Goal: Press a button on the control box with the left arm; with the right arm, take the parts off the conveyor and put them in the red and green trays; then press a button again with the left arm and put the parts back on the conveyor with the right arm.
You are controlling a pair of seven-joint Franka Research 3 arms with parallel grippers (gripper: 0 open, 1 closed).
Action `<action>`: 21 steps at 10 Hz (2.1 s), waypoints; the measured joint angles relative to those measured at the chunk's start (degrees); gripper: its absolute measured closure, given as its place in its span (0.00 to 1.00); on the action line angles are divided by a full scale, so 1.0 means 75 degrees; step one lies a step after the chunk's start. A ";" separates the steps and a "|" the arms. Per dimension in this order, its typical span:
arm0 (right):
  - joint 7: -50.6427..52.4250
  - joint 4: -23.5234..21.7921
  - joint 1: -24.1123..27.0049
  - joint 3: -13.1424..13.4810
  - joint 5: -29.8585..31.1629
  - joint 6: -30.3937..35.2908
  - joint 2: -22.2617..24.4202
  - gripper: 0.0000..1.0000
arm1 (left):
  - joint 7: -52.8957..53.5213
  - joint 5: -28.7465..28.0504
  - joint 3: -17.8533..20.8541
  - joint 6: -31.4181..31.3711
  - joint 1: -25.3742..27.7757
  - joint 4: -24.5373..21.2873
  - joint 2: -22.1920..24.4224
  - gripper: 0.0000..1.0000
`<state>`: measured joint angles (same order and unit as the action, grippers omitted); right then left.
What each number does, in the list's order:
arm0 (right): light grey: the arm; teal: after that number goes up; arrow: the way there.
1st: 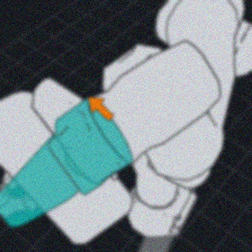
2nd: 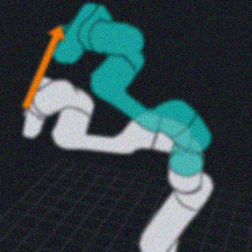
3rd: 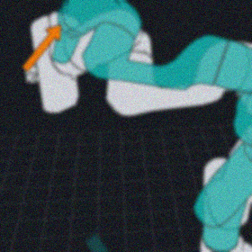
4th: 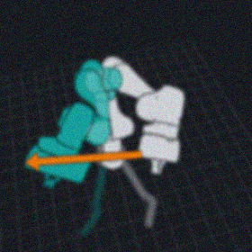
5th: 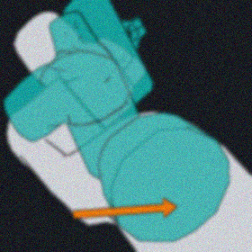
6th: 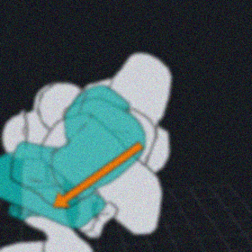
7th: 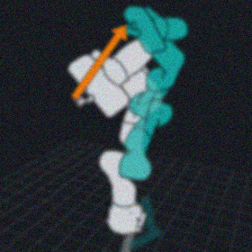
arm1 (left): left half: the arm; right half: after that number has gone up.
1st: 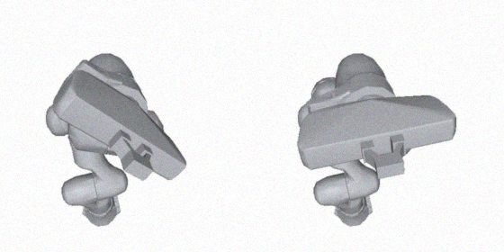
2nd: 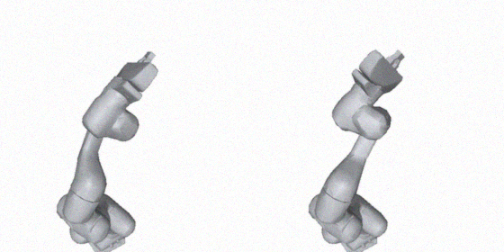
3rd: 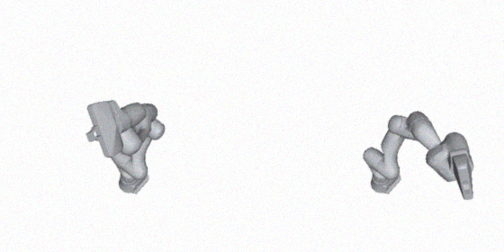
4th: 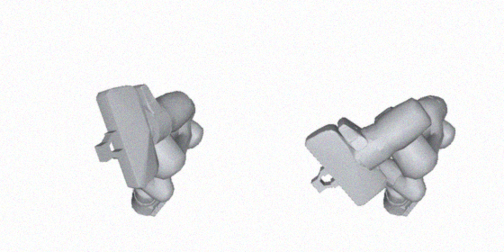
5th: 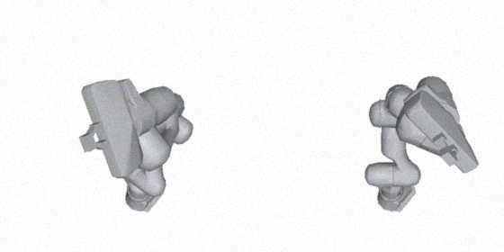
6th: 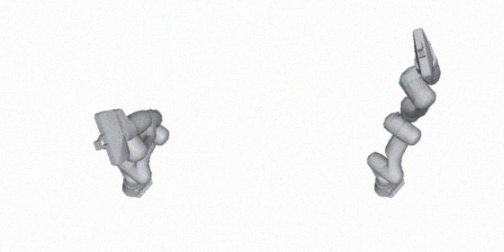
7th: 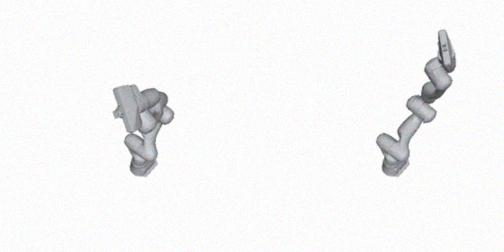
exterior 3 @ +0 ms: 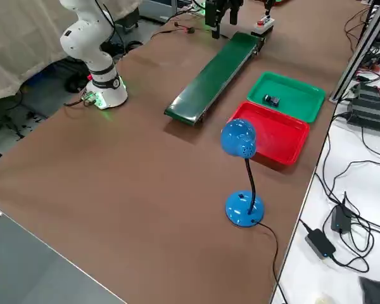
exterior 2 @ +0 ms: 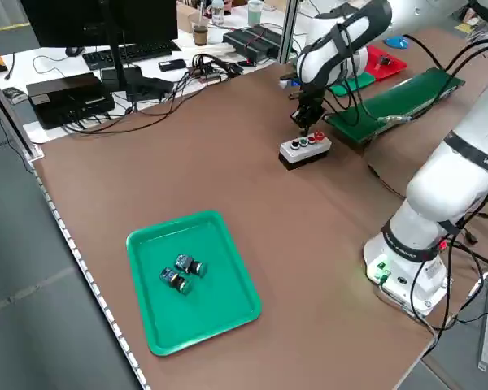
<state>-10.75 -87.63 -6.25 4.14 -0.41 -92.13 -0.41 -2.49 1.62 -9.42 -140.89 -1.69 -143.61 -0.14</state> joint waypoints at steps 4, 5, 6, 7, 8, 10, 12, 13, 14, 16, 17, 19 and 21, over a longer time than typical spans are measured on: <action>0.0000 0.0000 0.0000 0.0000 0.0000 0.0000 0.0000 0.00 | 0.0000 0.0000 0.0000 -0.0117 0.0000 -0.0117 -0.0214 0.99; 0.0000 0.0000 0.0000 0.0000 0.0000 0.0000 0.0000 0.00 | 0.0000 0.0000 -0.0001 -0.0225 0.0000 -0.0124 -0.0269 0.99; 0.0000 0.0000 0.0000 0.0000 0.0000 0.0000 0.0000 0.00 | 0.0000 0.0000 -0.0002 -0.0334 0.0000 -0.0127 -0.0341 0.99; 0.0000 0.0000 0.0000 0.0000 0.0000 0.0000 0.0000 0.00 | 0.0000 0.0000 -0.0002 -0.0343 0.0001 -0.0126 -0.0343 0.99; 0.0000 0.0000 0.0000 0.0000 0.0000 0.0000 0.0000 0.00 | 0.0000 0.0000 -0.0002 -0.0345 0.0000 -0.0126 -0.0345 0.99; 0.0000 0.0000 0.0000 0.0000 0.0000 0.0000 0.0000 0.00 | 0.0000 0.0000 -0.0002 -0.0345 0.0001 -0.0125 -0.0346 0.99; 0.0000 0.0000 0.0000 0.0000 0.0000 0.0000 0.0000 0.00 | 0.0000 0.0000 -0.0003 -0.0344 0.0001 -0.0123 -0.0344 0.99; 0.0000 0.0000 0.0000 0.0000 0.0000 0.0000 0.0000 0.00 | 0.0000 0.0000 -0.0006 -0.0343 0.0000 -0.0114 -0.0337 0.99; 0.0000 0.0000 0.0000 0.0000 0.0000 0.0000 0.0000 0.00 | 0.0000 0.0000 -0.0013 -0.0342 0.0000 -0.0074 -0.0305 0.99; 0.0001 -0.0001 0.0000 0.0000 0.0000 0.0000 0.0000 0.00 | 0.0000 0.0000 -0.0009 0.0319 0.0005 0.0280 0.0119 0.99; 0.0001 -0.0001 0.0000 -0.0001 0.0000 0.0000 0.0000 0.00 | 0.0001 0.0000 0.0010 0.1090 0.0018 0.0747 0.0384 0.99; 0.0181 -0.0015 -0.0001 -0.0039 -0.0005 -0.0001 -0.0003 0.00 | 0.0001 0.0000 0.0146 0.2564 0.0030 0.2139 0.0638 0.96; 0.0505 -0.0121 -0.0010 -0.0122 -0.0017 -0.0154 -0.0159 0.00 | 0.0010 0.0000 0.0538 0.3565 0.0031 0.3655 0.0634 0.75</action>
<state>-6.96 -88.54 -6.33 3.23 -0.54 -93.28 -1.60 -2.42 1.62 -5.39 -114.15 -1.45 -116.19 4.61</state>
